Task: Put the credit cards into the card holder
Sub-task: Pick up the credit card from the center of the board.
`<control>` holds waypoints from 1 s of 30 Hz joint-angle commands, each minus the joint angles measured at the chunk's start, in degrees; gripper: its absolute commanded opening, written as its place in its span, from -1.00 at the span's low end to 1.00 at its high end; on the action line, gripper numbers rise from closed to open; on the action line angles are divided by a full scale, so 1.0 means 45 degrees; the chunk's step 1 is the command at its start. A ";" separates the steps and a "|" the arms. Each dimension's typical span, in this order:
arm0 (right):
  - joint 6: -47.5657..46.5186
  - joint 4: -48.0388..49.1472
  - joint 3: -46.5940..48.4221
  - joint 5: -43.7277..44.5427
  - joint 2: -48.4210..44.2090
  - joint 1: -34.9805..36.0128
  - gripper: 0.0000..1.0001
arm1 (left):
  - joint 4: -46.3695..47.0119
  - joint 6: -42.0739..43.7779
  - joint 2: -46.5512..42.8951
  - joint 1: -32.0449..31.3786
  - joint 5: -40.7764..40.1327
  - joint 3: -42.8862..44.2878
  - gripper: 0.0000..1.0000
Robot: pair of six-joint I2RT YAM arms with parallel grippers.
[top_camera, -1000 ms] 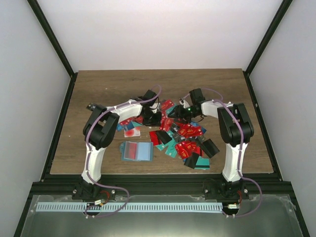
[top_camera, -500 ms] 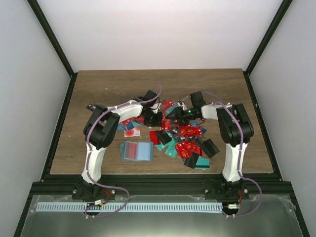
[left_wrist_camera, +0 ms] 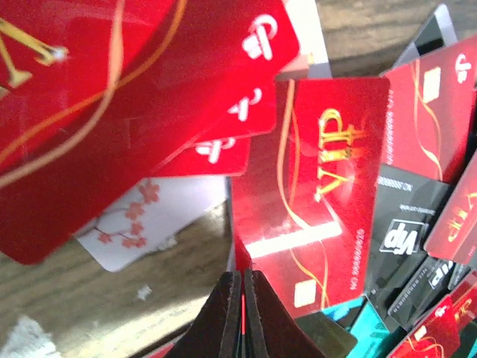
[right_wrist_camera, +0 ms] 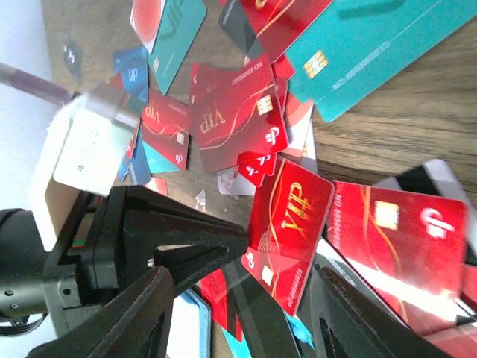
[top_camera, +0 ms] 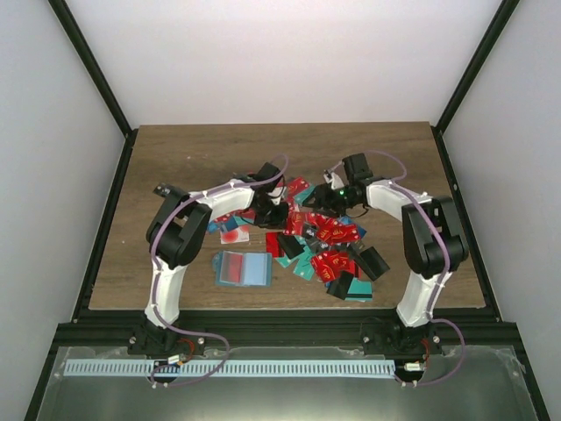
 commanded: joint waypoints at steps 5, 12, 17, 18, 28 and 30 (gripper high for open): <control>-0.0142 -0.2278 -0.1183 0.4763 -0.3112 -0.0250 0.07 | -0.0763 0.0178 -0.0679 -0.1067 0.0357 0.0440 -0.89; 0.0585 -0.3038 -0.3157 0.5932 -0.5581 -0.0438 0.13 | -0.0739 0.0200 -0.0783 -0.1699 0.0768 0.0684 -0.89; 0.1226 -0.3352 -0.4246 0.6441 -0.6618 -0.0478 0.16 | -0.0910 0.0410 -0.0447 -0.2250 0.0756 0.1344 -0.89; 0.1272 -0.3301 -0.4386 0.6249 -0.6757 -0.0479 0.17 | -0.1027 0.0411 -0.0473 -0.2317 0.0475 0.1429 -0.89; 0.2080 0.0671 -0.4753 0.1374 -0.6346 -0.0306 0.20 | -0.1764 0.0695 -0.1531 -0.0973 -0.2378 0.0557 -0.87; 0.2129 0.1037 -0.4244 0.1170 -0.5572 -0.0087 0.20 | -0.1888 0.0888 -0.1457 -0.0863 -0.2775 0.0579 -0.87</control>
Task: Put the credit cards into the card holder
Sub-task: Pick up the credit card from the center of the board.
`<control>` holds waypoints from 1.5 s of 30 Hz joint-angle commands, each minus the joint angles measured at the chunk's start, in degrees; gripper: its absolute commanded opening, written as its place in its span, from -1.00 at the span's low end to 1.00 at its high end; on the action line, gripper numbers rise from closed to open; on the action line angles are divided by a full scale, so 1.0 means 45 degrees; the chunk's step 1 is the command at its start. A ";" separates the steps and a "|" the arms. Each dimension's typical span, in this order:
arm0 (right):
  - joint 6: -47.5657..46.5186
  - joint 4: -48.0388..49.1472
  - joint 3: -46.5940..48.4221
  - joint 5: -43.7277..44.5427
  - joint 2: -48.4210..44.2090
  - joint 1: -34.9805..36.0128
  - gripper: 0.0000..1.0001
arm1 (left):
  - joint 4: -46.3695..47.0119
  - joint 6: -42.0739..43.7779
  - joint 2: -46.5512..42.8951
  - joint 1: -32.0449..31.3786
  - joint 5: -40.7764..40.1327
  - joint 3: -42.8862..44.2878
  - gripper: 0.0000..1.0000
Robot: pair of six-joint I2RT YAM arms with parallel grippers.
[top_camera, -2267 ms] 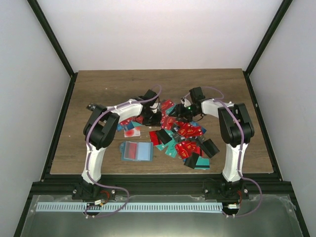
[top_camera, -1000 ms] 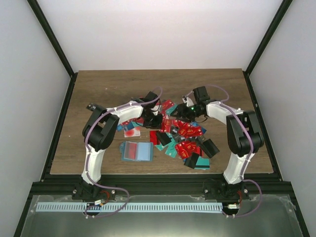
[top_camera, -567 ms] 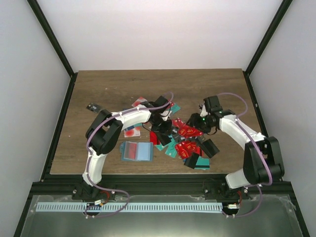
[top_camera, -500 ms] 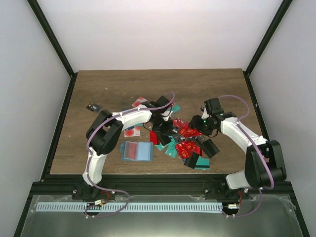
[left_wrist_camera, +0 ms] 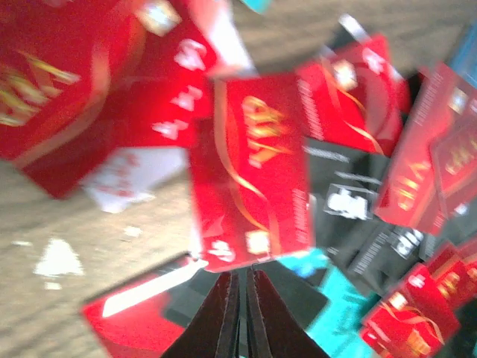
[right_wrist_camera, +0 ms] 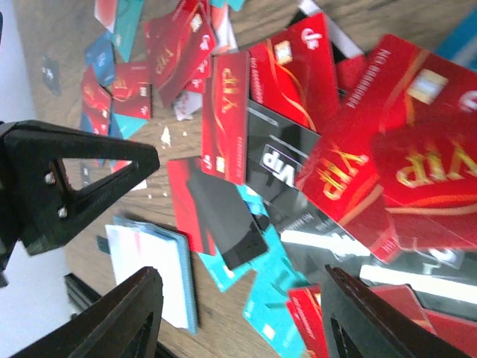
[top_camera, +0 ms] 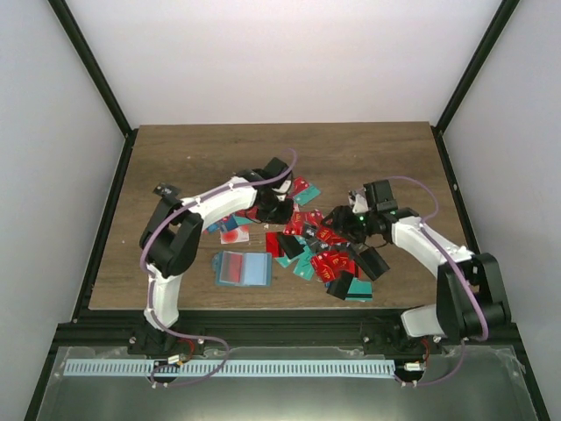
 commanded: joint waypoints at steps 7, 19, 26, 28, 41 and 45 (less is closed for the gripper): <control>0.0226 0.1837 0.2963 -0.1624 0.3949 0.0823 0.18 | 0.0013 0.0492 0.0452 0.0905 -0.0373 0.0081 -0.88; 0.0120 0.1830 0.4542 -0.1912 0.6700 0.0983 0.17 | -0.0002 0.0615 0.2305 0.0913 0.0538 0.1571 -0.88; -0.0405 0.1171 0.5507 -0.1659 0.7996 0.1007 0.15 | 0.0097 0.0574 0.2772 0.0912 0.0405 0.1018 -0.90; -0.0587 0.0960 0.5658 -0.1521 0.8150 0.1033 0.15 | 0.0144 0.0536 0.2770 0.0913 0.0248 0.0784 -0.92; -0.0124 0.2260 0.4956 -0.4370 0.8281 0.1220 0.14 | 0.1875 0.0149 0.2566 0.0913 0.2348 -0.0790 -0.92; 0.0443 0.3826 0.4315 -0.5905 0.7880 0.1228 0.14 | 0.2418 -0.0044 0.2373 0.0913 0.2840 -0.1247 -0.92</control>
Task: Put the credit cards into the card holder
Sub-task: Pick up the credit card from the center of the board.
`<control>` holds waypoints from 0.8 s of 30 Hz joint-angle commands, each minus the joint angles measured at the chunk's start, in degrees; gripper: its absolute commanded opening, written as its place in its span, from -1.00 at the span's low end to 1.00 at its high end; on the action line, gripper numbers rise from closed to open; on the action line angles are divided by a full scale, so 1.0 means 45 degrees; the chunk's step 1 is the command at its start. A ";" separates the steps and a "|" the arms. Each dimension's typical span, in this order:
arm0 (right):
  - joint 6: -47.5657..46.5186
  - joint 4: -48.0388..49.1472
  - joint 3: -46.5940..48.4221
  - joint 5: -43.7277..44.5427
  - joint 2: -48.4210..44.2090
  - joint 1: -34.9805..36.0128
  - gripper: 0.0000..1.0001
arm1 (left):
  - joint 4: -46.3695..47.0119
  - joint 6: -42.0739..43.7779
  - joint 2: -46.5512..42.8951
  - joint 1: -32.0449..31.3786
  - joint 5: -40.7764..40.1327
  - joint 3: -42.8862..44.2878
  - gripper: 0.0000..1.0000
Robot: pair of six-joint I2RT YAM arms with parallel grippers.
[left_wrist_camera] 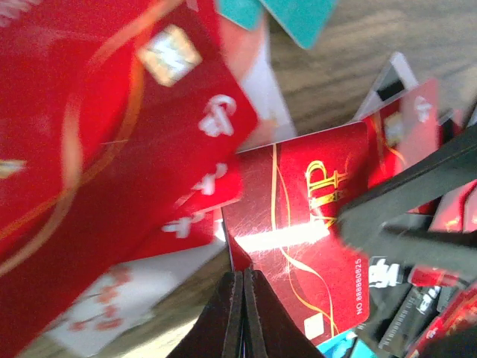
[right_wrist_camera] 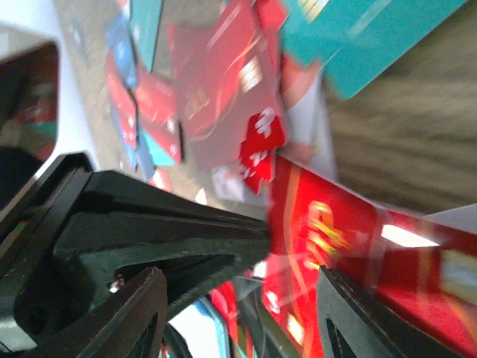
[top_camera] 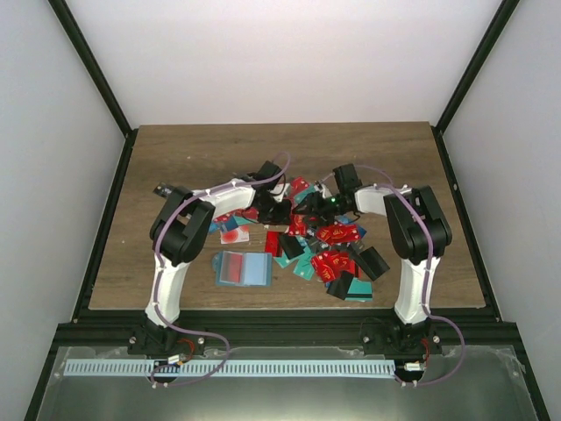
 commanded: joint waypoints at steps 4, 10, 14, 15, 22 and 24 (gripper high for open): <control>0.1252 0.3000 -0.1142 -0.3357 -0.0616 0.0385 0.14 | 0.0470 -0.0272 0.0593 -0.0394 0.1274 -0.1132 -0.92; 0.0310 0.1679 -0.0739 -0.2273 -0.1444 0.0322 0.11 | 0.0267 -0.0314 -0.0064 -0.0357 0.0813 -0.1176 -0.92; -0.0544 0.0147 -0.0459 -0.1046 -0.2265 0.0084 0.11 | 0.0067 -0.0244 -0.0479 -0.0335 0.0733 -0.1034 -0.92; -0.0672 -0.0134 -0.0418 -0.0794 -0.2433 0.0017 0.11 | 0.0032 -0.0210 -0.0490 -0.0335 0.0716 -0.0997 -0.92; -0.1142 -0.2961 -0.0230 0.2577 -0.3029 -0.0035 0.11 | 0.0030 -0.0043 0.0018 -0.0335 0.0698 -0.1119 -0.92; -0.0912 -0.2823 -0.0743 0.2580 -0.3183 0.0025 0.11 | 0.0079 -0.0020 0.0123 -0.0335 0.0754 -0.1142 -0.92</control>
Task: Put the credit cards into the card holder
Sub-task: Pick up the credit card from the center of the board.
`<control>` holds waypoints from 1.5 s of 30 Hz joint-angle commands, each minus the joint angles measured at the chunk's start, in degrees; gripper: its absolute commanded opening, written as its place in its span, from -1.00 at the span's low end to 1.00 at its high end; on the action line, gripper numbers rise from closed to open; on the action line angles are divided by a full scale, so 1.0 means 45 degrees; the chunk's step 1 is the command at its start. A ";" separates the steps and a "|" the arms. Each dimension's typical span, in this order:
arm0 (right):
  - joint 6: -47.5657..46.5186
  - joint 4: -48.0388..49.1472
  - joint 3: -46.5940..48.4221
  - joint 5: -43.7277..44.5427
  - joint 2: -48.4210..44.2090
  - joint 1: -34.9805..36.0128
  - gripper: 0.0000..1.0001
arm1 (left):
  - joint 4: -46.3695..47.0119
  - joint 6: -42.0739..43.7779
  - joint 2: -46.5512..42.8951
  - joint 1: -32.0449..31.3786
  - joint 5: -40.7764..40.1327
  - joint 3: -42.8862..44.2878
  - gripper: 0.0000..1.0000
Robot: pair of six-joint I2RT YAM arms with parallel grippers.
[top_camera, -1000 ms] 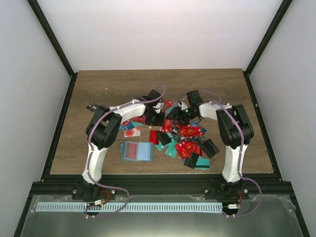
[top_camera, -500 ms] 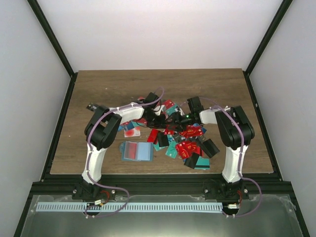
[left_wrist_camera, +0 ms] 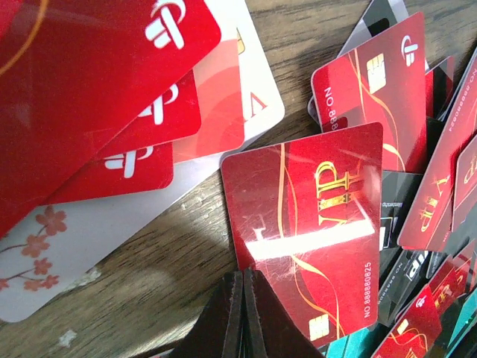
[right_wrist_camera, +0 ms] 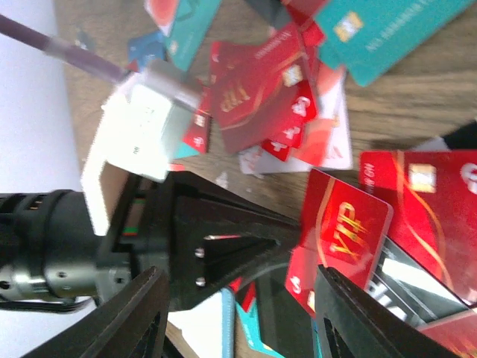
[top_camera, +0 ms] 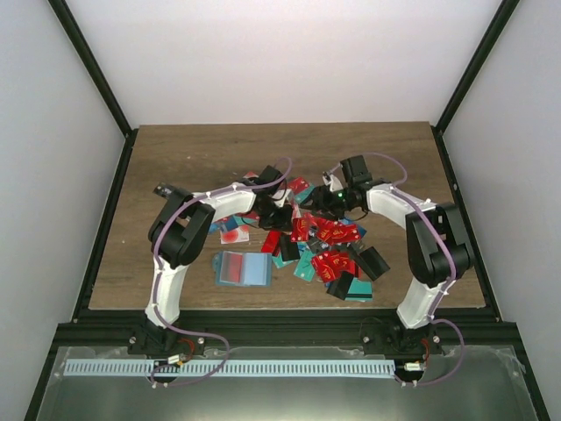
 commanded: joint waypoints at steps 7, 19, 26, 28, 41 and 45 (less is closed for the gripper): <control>0.0435 -0.0608 -0.1283 0.1087 -0.0201 0.0323 0.10 | -0.0292 0.0212 0.0793 -0.0124 -0.0073 -0.0189 -0.92; 0.0949 0.0094 -0.1200 0.0381 0.0944 0.0752 0.05 | -0.0269 0.0176 0.0827 -0.0136 -0.0014 -0.0150 -0.92; 0.1191 0.0611 -0.1149 -0.0160 0.1310 0.0745 -0.23 | -0.0211 0.0098 0.0772 -0.0127 0.0025 -0.0189 -0.92; 0.1212 0.0692 -0.1148 -0.0177 0.1274 0.0733 -0.40 | -0.0215 0.0082 0.0742 -0.0127 0.0025 -0.0207 -0.92; 0.0392 0.0076 -0.0888 -0.0181 0.0276 0.0730 -0.99 | -0.1208 0.0047 -0.1475 -0.0006 -0.0813 0.0421 -0.85; 0.0032 -0.0052 -0.0722 -0.0664 -0.0633 0.0723 -0.99 | -0.1670 0.0027 -0.2888 0.0176 -0.1150 0.0300 -0.73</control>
